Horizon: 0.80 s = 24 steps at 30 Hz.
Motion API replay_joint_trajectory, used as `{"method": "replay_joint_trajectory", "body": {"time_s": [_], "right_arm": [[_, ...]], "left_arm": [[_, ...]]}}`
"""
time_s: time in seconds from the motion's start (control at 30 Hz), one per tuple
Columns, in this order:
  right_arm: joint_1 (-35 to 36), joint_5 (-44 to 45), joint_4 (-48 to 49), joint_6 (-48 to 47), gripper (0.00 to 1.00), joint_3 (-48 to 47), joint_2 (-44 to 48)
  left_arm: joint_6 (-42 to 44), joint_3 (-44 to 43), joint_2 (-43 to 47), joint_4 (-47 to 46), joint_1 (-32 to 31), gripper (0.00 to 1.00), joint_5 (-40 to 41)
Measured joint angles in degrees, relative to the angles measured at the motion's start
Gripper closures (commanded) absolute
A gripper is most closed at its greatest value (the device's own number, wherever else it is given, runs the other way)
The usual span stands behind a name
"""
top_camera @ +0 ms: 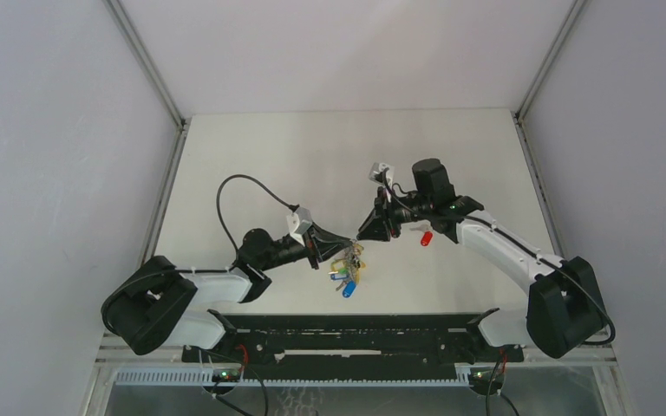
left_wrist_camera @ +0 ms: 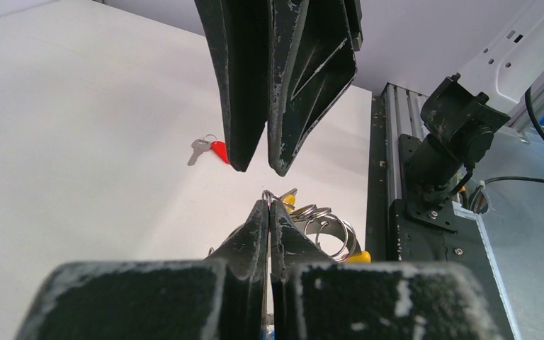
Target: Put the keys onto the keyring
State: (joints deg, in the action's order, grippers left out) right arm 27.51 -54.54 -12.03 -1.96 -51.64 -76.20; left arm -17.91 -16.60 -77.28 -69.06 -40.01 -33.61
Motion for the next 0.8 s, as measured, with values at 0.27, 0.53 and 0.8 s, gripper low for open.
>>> {"method": "replay_joint_trajectory", "body": {"time_s": [0.27,0.53,0.8], "right_arm": [[0.0,-3.4,1.2,1.5,0.77,0.1,-2.1],[0.0,-4.7,1.1,1.7,0.84,0.2,-4.0],[0.1,-6.1,0.9,1.7,1.00,0.2,-4.7]], "left_arm": [[0.0,0.0,0.0,-0.1,0.0,1.00,0.0],[0.0,0.0,0.0,-0.1,0.0,1.00,0.0],[0.0,0.0,0.0,-0.1,0.0,1.00,0.4]]}}
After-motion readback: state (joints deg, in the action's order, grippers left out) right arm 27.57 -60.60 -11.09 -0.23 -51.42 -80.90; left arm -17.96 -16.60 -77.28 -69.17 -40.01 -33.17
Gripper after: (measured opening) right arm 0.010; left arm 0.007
